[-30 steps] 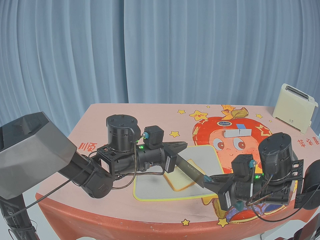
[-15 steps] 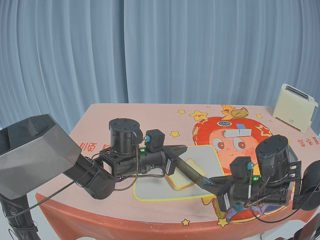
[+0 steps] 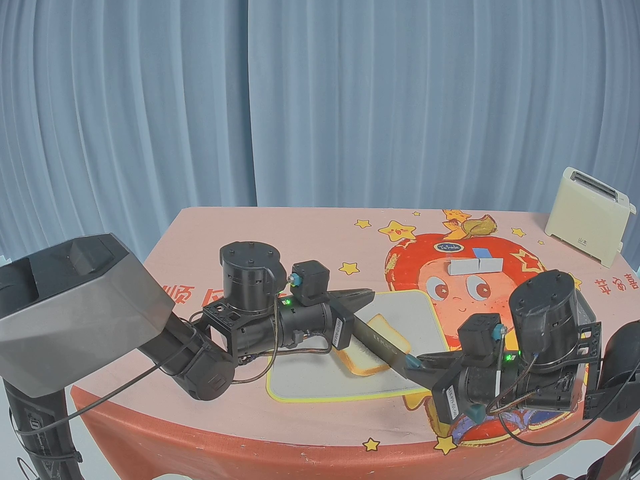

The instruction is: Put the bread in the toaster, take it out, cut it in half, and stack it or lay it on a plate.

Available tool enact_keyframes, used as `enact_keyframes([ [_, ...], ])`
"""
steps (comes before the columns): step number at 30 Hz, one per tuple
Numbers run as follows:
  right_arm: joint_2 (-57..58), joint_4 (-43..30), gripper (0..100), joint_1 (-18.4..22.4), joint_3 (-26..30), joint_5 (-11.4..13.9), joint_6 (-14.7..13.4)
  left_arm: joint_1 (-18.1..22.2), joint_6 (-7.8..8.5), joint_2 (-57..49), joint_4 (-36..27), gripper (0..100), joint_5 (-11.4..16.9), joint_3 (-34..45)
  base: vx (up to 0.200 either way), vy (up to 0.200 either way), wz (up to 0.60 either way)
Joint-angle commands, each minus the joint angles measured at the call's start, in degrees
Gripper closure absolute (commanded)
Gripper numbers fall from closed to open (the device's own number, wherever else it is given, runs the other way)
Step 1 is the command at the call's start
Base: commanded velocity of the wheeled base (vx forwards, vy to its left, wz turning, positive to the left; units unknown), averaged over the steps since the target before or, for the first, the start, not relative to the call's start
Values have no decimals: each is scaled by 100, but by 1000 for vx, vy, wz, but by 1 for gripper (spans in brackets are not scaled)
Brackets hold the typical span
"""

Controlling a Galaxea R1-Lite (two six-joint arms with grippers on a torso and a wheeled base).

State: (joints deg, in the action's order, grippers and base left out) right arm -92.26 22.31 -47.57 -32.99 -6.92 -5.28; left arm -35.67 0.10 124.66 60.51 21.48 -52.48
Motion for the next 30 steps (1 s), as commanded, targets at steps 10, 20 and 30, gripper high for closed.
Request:
enact_keyframes([
  [10,-117,2,100,2,29,-2,9,-1,-36,-197,-40,100,5,-43,0,0,0],
  [20,-64,19,100,28,-41,-2,1,7,-1,67,-5,100,-3,36,0,0,0],
  [30,-73,10,100,55,-129,-2,1,7,-1,146,-5,100,-3,10,0,0,0],
])
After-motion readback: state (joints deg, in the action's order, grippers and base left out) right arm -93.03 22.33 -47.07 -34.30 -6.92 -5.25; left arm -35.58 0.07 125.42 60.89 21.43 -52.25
